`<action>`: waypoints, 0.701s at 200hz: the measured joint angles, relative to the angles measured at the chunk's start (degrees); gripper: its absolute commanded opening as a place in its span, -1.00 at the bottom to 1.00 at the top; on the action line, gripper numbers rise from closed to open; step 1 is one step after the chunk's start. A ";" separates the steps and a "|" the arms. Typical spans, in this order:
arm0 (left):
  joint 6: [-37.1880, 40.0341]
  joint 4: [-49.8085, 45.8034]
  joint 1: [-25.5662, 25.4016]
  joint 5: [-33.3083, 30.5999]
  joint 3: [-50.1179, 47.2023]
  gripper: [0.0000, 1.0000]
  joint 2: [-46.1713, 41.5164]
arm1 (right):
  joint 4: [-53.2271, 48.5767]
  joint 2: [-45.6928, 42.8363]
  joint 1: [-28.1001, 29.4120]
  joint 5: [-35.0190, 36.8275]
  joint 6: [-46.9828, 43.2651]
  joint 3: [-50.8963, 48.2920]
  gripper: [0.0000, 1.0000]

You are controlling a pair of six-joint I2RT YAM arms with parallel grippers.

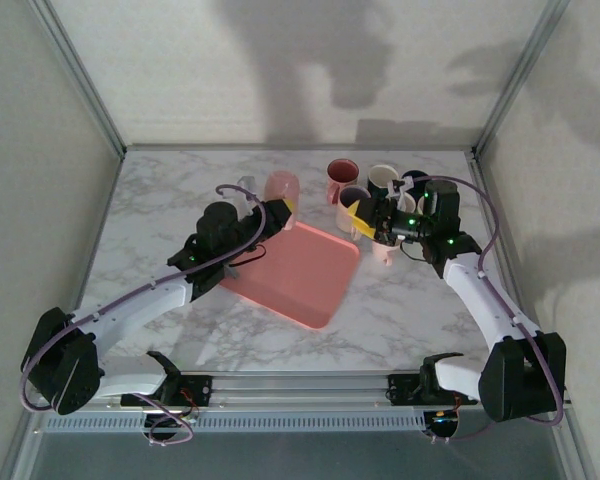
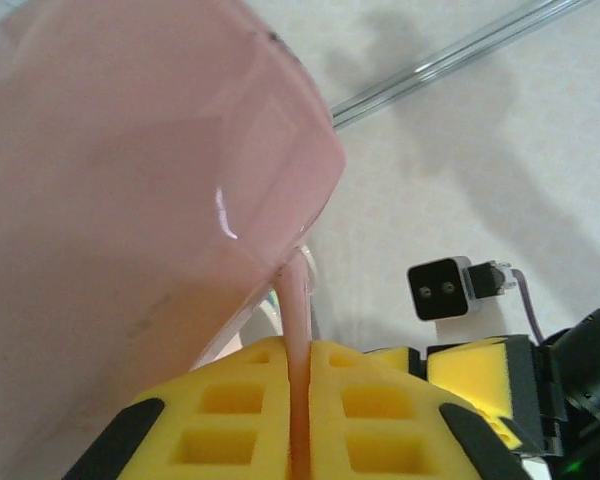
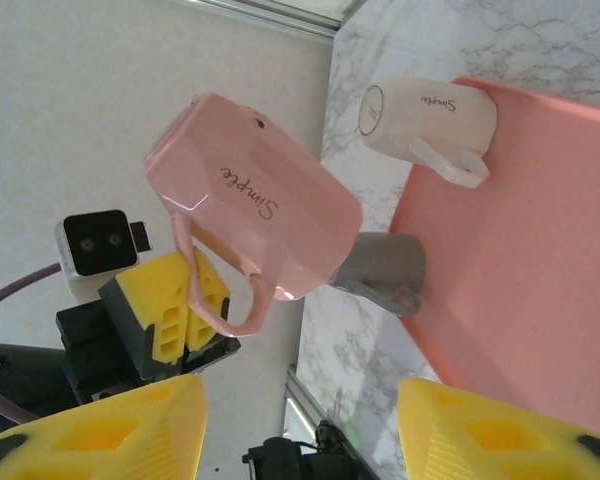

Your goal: Turn the mug right side up

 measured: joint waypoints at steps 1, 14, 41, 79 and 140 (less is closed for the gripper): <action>0.00 0.04 0.00 0.00 0.00 -1.00 0.00 | 0.02 0.00 0.00 0.02 -0.02 0.00 0.07; 0.00 1.11 0.15 0.07 0.00 -1.00 0.00 | 0.02 -0.07 0.00 0.04 -0.04 0.00 0.06; -0.20 2.25 0.20 0.44 -0.02 -1.00 0.00 | -0.17 -0.07 0.24 0.13 -0.35 0.00 0.04; -0.61 3.74 0.20 1.07 0.00 -1.00 0.37 | -4.39 0.31 2.36 0.63 -5.99 1.51 0.02; -2.64 7.04 0.20 2.93 0.00 -1.00 2.38 | 2.01 1.38 4.72 0.83 -0.31 0.31 0.07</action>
